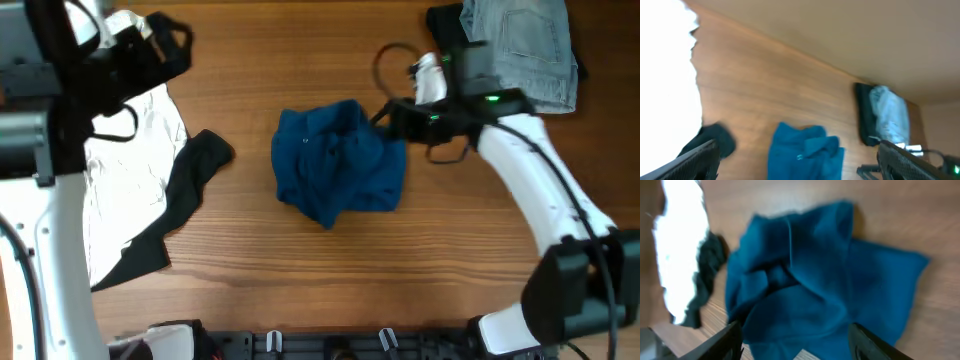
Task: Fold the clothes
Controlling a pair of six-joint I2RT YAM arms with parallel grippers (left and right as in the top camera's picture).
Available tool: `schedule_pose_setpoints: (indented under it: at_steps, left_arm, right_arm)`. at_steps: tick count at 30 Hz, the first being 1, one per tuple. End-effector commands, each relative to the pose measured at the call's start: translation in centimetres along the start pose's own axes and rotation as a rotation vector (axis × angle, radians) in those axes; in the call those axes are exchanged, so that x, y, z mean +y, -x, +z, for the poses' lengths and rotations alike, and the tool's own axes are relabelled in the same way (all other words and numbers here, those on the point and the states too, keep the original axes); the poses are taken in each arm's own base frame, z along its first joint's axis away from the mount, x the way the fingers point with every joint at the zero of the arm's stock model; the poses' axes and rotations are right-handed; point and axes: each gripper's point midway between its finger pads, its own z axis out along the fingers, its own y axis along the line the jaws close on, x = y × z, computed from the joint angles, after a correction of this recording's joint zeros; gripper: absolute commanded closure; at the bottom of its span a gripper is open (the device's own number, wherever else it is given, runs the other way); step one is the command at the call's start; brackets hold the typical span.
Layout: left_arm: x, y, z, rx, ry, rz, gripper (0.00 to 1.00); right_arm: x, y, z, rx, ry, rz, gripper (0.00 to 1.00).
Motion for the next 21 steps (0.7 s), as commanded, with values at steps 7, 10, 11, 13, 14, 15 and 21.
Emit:
schedule_pose_setpoints:
  at_steps: [7, 10, 11, 13, 14, 15, 21]
  left_arm:
    - [4.7, -1.3, 4.4, 0.127, 0.143, -0.066, 0.0]
    - [5.1, -1.5, 5.0, 0.143, 0.15, -0.071, 0.0]
    - [5.2, -1.6, 5.2, 0.149, 0.153, -0.074, 0.0]
    - [5.3, -1.7, 5.6, 0.157, 0.156, -0.076, 0.0]
    - [5.4, -1.7, 5.7, 0.16, 0.157, -0.077, 0.0]
    - [5.4, -1.7, 5.7, 0.161, 0.157, -0.077, 0.0]
    - [5.4, -1.7, 5.7, 0.162, 0.158, -0.077, 0.0]
  right_arm:
    - [-3.0, -4.4, 7.1, 0.173, -0.267, 0.102, 0.43]
    - [-4.0, -4.6, 7.1, 0.168, -0.332, 0.115, 0.65]
    - [-4.3, -4.6, 7.0, 0.166, -0.351, 0.114, 0.76]
    - [-4.9, -4.8, 6.7, 0.17, -0.386, 0.117, 0.87]
    - [-5.1, -4.9, 6.6, 0.171, -0.402, 0.117, 0.89]
    - [-5.5, -5.0, 6.5, 0.171, -0.422, 0.123, 0.89]
    - [-5.0, -4.7, 7.0, 0.163, -0.398, 0.122, 0.5]
